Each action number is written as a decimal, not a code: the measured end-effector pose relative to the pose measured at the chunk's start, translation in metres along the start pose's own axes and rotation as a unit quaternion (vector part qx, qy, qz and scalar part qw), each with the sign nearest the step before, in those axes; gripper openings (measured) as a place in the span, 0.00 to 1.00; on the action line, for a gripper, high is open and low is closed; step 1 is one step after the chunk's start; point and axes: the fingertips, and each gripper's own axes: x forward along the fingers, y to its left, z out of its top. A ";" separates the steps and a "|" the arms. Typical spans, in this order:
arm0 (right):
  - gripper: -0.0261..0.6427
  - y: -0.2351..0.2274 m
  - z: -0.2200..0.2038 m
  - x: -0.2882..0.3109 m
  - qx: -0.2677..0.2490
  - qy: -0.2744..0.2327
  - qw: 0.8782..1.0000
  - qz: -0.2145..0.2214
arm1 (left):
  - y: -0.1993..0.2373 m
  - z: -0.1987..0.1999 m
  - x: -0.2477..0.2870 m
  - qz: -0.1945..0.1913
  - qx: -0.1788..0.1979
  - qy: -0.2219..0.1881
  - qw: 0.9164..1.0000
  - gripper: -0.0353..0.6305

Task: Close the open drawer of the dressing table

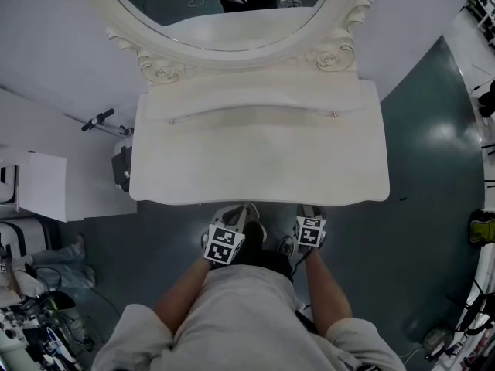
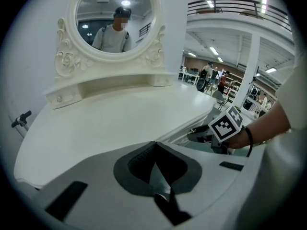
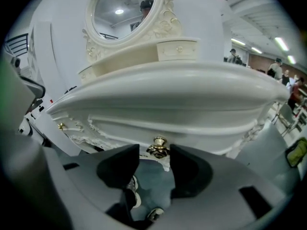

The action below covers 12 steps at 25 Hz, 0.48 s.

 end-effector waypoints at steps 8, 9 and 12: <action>0.38 0.007 -0.001 -0.025 -0.003 -0.002 1.000 0.027 | -0.030 0.004 -0.005 0.002 -0.009 -0.019 1.000 0.06; 0.38 0.007 -0.002 -0.031 -0.009 -0.002 0.999 0.031 | -0.034 0.004 -0.006 0.003 -0.012 -0.022 1.000 0.06; 0.38 0.012 -0.004 -0.048 -0.026 -0.002 0.999 0.047 | -0.047 0.012 -0.013 0.007 -0.024 -0.039 0.999 0.06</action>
